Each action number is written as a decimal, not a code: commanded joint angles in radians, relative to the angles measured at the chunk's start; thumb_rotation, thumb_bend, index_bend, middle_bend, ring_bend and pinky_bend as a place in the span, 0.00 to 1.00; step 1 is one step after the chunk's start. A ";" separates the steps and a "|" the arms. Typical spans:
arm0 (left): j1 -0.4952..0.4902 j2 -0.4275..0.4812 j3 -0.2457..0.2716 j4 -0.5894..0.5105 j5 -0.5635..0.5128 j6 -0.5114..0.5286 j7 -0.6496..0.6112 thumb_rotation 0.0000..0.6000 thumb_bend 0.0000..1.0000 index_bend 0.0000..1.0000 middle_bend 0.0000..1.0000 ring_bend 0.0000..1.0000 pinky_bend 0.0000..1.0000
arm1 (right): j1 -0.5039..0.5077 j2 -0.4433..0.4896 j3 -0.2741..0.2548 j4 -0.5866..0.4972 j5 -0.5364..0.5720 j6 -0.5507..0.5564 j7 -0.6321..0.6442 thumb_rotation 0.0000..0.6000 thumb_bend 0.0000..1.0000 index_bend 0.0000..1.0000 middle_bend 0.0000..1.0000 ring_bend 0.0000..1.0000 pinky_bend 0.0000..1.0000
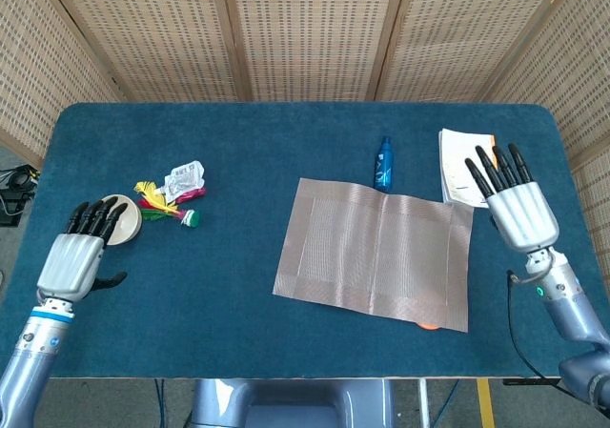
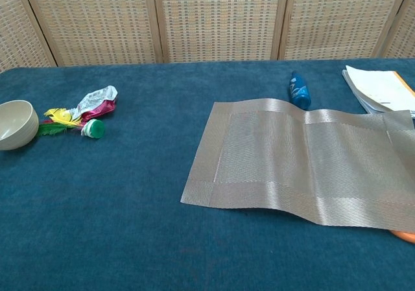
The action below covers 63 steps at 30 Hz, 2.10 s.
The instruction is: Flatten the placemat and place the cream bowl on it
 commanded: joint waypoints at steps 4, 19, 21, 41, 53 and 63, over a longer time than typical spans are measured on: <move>-0.163 -0.093 0.016 0.195 0.236 -0.157 -0.158 1.00 0.00 0.03 0.00 0.00 0.00 | -0.179 -0.014 -0.036 -0.197 0.041 0.157 0.035 1.00 0.00 0.00 0.00 0.00 0.00; -0.412 -0.405 0.061 0.635 0.489 -0.201 -0.484 1.00 0.00 0.39 0.00 0.00 0.00 | -0.247 -0.092 -0.043 -0.222 0.041 0.190 0.053 1.00 0.00 0.00 0.00 0.00 0.00; -0.426 -0.433 0.071 0.670 0.494 -0.208 -0.491 1.00 0.00 0.40 0.00 0.00 0.00 | -0.249 -0.092 -0.040 -0.217 0.036 0.192 0.063 1.00 0.00 0.00 0.00 0.00 0.00; -0.566 -0.610 0.131 0.855 0.496 -0.303 -0.480 1.00 0.00 0.43 0.00 0.00 0.00 | -0.266 -0.093 -0.009 -0.200 0.025 0.195 0.067 1.00 0.00 0.00 0.00 0.00 0.00; -0.595 -0.648 0.148 0.900 0.471 -0.319 -0.462 1.00 0.00 0.43 0.00 0.00 0.00 | -0.273 -0.093 0.006 -0.196 0.014 0.207 0.079 1.00 0.00 0.01 0.00 0.00 0.00; -0.620 -0.684 0.155 0.930 0.452 -0.338 -0.443 1.00 0.00 0.42 0.00 0.00 0.00 | -0.279 -0.089 0.013 -0.199 0.008 0.211 0.081 1.00 0.00 0.01 0.00 0.00 0.00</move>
